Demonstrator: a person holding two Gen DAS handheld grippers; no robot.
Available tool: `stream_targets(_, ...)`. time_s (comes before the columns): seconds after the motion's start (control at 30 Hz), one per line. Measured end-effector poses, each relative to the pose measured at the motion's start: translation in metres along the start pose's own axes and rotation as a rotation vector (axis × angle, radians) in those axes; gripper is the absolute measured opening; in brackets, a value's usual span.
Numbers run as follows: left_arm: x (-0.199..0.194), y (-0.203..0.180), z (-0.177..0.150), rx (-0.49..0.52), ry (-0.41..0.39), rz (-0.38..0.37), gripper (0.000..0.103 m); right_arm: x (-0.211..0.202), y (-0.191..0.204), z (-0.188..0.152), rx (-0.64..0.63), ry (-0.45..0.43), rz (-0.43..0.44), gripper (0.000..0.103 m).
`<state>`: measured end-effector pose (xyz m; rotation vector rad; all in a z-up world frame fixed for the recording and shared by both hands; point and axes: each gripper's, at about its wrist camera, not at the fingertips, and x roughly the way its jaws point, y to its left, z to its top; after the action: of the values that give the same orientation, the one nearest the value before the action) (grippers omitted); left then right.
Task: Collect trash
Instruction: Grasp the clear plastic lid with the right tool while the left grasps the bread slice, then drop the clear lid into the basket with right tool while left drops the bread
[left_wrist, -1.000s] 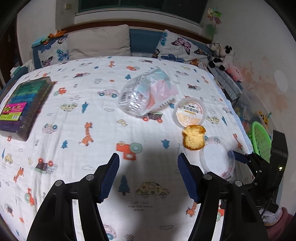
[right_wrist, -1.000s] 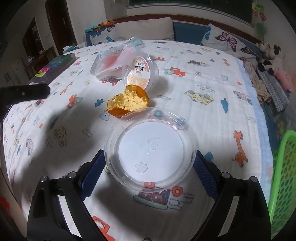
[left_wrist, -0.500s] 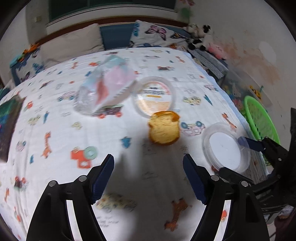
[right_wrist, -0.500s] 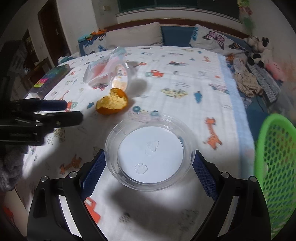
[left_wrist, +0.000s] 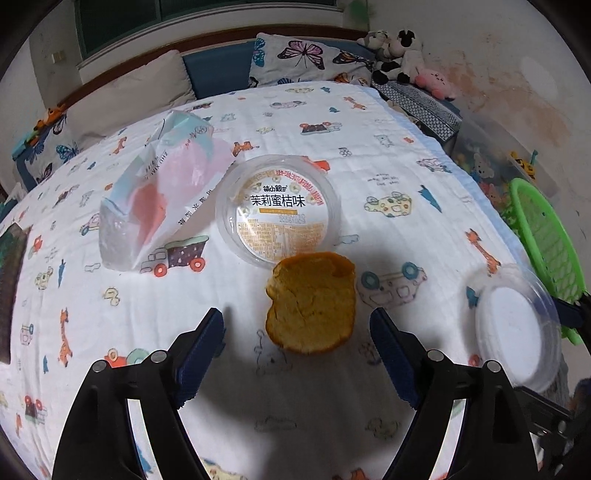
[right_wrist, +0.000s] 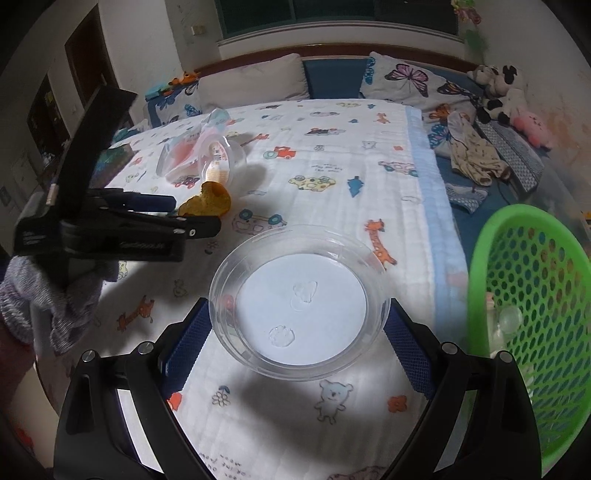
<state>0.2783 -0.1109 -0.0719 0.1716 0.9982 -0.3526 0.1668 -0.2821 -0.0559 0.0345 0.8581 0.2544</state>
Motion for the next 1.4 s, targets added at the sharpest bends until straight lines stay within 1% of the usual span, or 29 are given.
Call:
stream_targets(0.1,0.004,0.000,0.000,0.005,-0.005,0.010,0.076,-0.003,-0.004,-0.001,0.007,-0.004,-0.006,0.091)
stream_targets(0.17,0.004,-0.001,0.000,0.012,-0.013,0.018,0.072,-0.005,-0.006,-0.002,0.017,-0.008,-0.006,0.091)
stream_targets(0.3,0.001,0.001,0.000,0.011,-0.028,0.009,0.054,-0.008,-0.010,-0.004,0.029,-0.015,-0.012,0.091)
stream_targets(0.33,0.000,0.002,0.000,0.008,-0.031,0.004,0.048,-0.009,-0.011,-0.005,0.031,-0.016,-0.014,0.091)
stream_targets(0.37,-0.001,0.002,0.000,0.008,-0.035,-0.001,0.046,-0.011,-0.012,-0.005,0.034,-0.019,-0.017,0.091)
stream_targets(0.43,-0.004,0.004,-0.001,0.001,-0.044,-0.010,0.041,-0.014,-0.016,-0.006,0.040,-0.025,-0.021,0.091)
stream_targets(0.53,-0.011,0.005,-0.003,-0.010,-0.046,-0.040,0.035,-0.021,-0.023,-0.008,0.057,-0.039,-0.034,0.091)
stream_targets(0.7,-0.024,-0.006,-0.010,0.022,-0.061,-0.060,0.030,-0.033,-0.040,-0.011,0.094,-0.060,-0.059,0.091)
stream_targets(0.8,-0.032,-0.013,-0.012,0.021,-0.064,-0.084,0.029,-0.042,-0.053,-0.014,0.120,-0.077,-0.078,0.091)
stream_targets(0.93,-0.048,-0.030,-0.011,0.053,-0.092,-0.117,0.029,-0.054,-0.077,-0.019,0.164,-0.092,-0.116,0.091)
stream_targets(1.07,-0.060,-0.049,-0.004,0.065,-0.112,-0.167,0.029,-0.064,-0.110,-0.028,0.225,-0.096,-0.183,0.091)
stream_targets(1.17,-0.067,-0.068,0.003,0.086,-0.121,-0.197,0.029,-0.073,-0.141,-0.037,0.282,-0.095,-0.239,0.091)
stream_targets(1.3,-0.071,-0.090,0.009,0.113,-0.125,-0.225,0.029,-0.080,-0.177,-0.051,0.354,-0.085,-0.283,0.091)
stream_targets(1.4,-0.073,-0.111,0.013,0.146,-0.128,-0.241,0.029,-0.081,-0.195,-0.060,0.400,-0.072,-0.292,0.091)
